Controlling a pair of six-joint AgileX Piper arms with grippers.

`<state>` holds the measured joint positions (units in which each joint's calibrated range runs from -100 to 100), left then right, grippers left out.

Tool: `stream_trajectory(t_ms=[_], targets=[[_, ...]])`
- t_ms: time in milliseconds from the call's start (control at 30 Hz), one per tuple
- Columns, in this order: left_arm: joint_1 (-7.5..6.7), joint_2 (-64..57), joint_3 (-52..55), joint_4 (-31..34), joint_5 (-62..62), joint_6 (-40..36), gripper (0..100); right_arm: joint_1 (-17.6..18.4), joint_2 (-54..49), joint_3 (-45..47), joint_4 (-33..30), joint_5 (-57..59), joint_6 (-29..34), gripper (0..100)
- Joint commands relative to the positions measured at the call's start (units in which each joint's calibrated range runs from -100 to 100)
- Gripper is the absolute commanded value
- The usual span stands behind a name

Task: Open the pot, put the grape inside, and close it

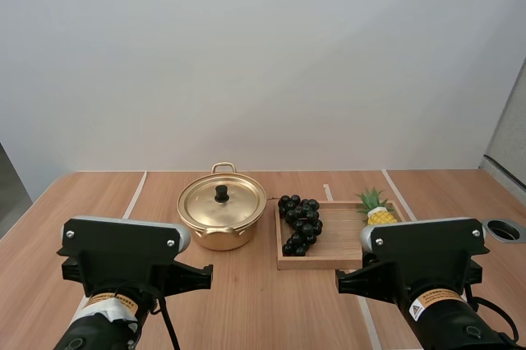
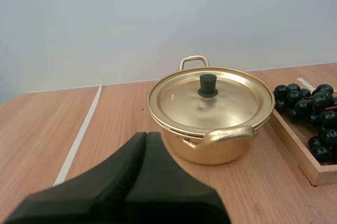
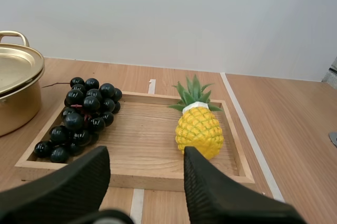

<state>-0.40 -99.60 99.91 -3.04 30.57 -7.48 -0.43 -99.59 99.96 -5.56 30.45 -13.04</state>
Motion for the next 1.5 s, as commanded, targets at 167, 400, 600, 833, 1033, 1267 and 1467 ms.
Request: stream_trajectory(t_ms=[167,400,600,833,1033,1267,1467], targets=[[-0.28,-0.4,0.1,0.2,-21.0,-0.4,0,-0.2,-0.4,0.0,-0.3,-29.8,0.0,72],[-0.28,-0.4,0.1,0.2,-21.0,-0.4,0,-0.2,-0.4,0.0,-0.3,-29.8,0.0,72],[-0.28,-0.4,0.1,0.2,-21.0,-0.4,0,-0.2,-0.4,0.0,-0.3,-29.8,0.0,72],[-0.28,-0.4,0.1,0.2,-21.0,-0.4,0,-0.2,-0.4,0.0,3.6,-29.8,0.0,72],[-0.28,-0.4,0.1,0.2,-21.0,-0.4,0,-0.2,-0.4,0.0,6.3,-29.8,0.0,72],[-0.28,-0.4,0.1,0.2,-21.0,-0.4,0,-0.2,-0.4,0.0,5.9,-29.8,0.0,72],[-0.28,-0.4,0.1,0.2,-21.0,-0.4,0,-0.2,-0.4,0.0,4.4,-28.3,0.0,72]])
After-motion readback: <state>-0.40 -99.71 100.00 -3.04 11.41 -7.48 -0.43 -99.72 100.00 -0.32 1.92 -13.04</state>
